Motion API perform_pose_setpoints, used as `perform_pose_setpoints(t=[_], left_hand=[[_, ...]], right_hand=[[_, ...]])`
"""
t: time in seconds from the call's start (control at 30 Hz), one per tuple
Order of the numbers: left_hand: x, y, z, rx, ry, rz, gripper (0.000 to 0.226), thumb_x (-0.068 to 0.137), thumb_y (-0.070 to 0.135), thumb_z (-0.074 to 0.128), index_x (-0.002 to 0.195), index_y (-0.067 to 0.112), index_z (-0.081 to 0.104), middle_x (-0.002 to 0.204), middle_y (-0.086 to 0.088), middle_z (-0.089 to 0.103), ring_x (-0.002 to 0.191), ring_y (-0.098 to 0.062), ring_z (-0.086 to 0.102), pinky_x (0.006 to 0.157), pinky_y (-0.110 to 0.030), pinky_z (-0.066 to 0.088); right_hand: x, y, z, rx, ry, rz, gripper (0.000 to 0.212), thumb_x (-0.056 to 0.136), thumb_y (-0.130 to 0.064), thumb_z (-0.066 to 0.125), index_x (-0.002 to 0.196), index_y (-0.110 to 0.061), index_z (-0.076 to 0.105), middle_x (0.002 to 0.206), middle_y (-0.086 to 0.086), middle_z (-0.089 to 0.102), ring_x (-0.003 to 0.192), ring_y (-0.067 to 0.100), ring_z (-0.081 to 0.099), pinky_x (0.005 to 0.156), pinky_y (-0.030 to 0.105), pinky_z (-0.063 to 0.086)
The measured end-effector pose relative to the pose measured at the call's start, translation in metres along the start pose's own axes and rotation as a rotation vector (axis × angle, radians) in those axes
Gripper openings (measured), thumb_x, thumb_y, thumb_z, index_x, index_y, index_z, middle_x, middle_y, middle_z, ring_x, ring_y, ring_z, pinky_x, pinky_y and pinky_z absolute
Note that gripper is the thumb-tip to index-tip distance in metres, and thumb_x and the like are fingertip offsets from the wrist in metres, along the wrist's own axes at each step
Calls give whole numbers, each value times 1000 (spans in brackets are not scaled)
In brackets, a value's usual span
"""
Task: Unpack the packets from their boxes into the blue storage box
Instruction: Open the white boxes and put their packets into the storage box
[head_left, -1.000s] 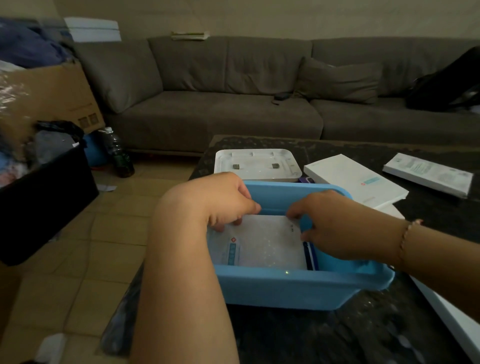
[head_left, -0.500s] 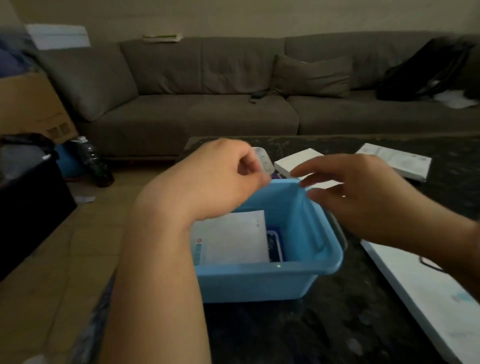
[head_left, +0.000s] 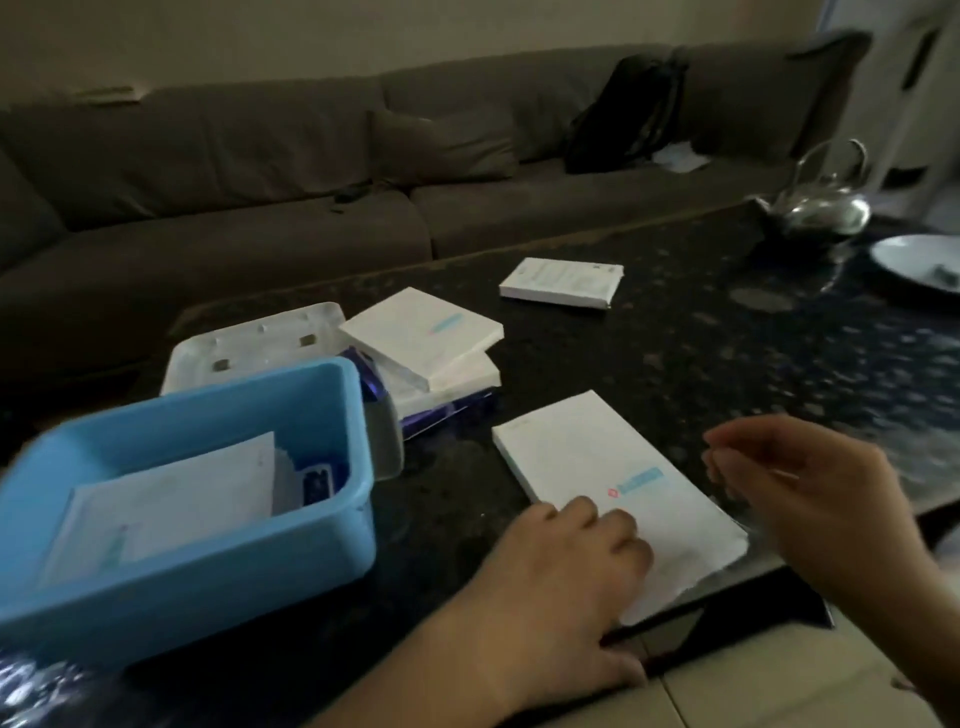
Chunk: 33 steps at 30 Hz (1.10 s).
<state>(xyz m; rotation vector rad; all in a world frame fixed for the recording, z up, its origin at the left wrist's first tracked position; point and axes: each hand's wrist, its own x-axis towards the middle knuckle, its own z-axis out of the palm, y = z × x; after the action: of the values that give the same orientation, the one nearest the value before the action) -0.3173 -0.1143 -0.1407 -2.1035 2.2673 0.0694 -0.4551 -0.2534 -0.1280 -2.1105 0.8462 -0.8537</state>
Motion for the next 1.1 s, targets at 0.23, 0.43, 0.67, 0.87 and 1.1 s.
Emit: perform_pose_setpoints(t=[0.23, 0.43, 0.67, 0.87, 1.1], left_hand=[[0, -15, 23, -90, 357, 76, 26, 94, 46, 56, 92, 23, 68, 95, 6, 69, 85, -14, 62, 73, -35, 53], [0, -27, 26, -237, 664, -63, 24, 98, 26, 55, 81, 17, 68, 74, 8, 67, 63, -5, 60, 54, -25, 51], [-3, -29, 6, -465, 876, -258, 24, 98, 23, 53, 82, 12, 66, 63, 29, 42, 52, 6, 50, 50, -2, 33], [-4, -31, -5, -484, 928, -262, 24, 97, 23, 53, 81, 11, 66, 62, 26, 46, 53, 3, 53, 50, -4, 35], [-5, -32, -5, -481, 910, -249, 24, 96, 21, 55, 79, 9, 66, 64, 30, 43, 57, 13, 53, 52, 0, 35]], right_hand=[[-3, 23, -9, 49, 16, -107, 25, 84, -14, 68, 90, -38, 67, 82, -20, 70, 78, -4, 68, 67, 11, 54], [-11, 20, -11, -10, 140, -355, 15, 86, -12, 72, 92, -25, 69, 80, -15, 69, 69, 0, 65, 60, 10, 51], [-29, 15, 19, -140, 20, -642, 15, 86, -16, 65, 98, -15, 75, 100, -7, 72, 71, -6, 61, 60, 15, 53], [-21, 17, 44, -449, -127, -601, 37, 90, -32, 52, 124, -21, 62, 129, -3, 62, 66, 12, 67, 43, 25, 52], [-11, 20, 57, -527, -59, -663, 26, 84, -16, 64, 110, -17, 67, 98, -2, 67, 50, 15, 58, 35, 25, 45]])
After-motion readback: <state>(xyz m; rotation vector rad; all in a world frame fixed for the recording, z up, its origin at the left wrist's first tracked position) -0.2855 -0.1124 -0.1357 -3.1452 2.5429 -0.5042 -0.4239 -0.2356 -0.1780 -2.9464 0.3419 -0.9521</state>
